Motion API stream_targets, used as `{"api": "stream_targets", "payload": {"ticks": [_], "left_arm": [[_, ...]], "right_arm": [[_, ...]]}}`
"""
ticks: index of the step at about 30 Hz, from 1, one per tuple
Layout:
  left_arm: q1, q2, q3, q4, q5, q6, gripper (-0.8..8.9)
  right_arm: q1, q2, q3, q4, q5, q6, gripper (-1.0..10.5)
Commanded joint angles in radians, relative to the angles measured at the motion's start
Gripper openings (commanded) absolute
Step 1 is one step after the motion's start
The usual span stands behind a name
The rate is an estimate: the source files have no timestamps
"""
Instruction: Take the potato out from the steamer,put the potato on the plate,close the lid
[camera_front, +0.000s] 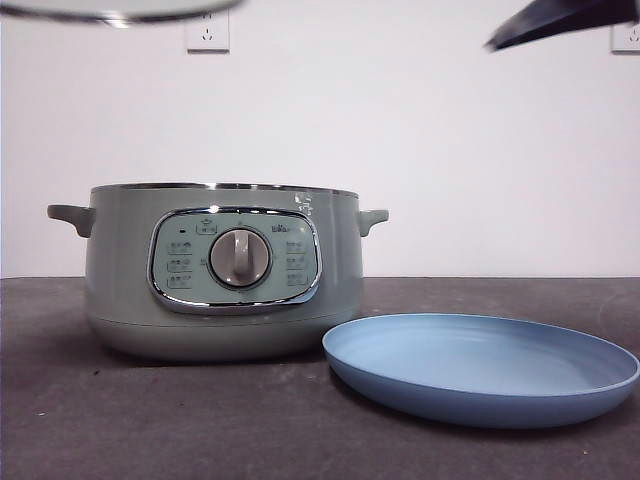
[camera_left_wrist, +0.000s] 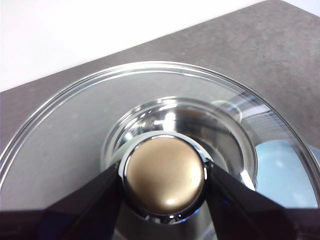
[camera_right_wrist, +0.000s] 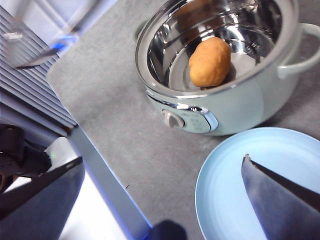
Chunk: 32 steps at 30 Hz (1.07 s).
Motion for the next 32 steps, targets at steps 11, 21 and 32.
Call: {"api": "stream_targets", "payload": {"ticks": [11,21,32], "left_arm": [[0.002,-0.298,0.003,-0.256,-0.072,-0.097,-0.09],[0.002,-0.340,0.003,-0.333,-0.071,-0.103,-0.09],[0.001,-0.340,0.003,-0.335,-0.068,-0.103,-0.09]], "right_arm": [[0.222,0.539,0.402,0.033,0.217,-0.003,6.6],[0.272,0.865,0.666,0.040,0.349,-0.044,6.6],[0.276,0.997,0.673,0.109,0.423,-0.073,6.6]]}}
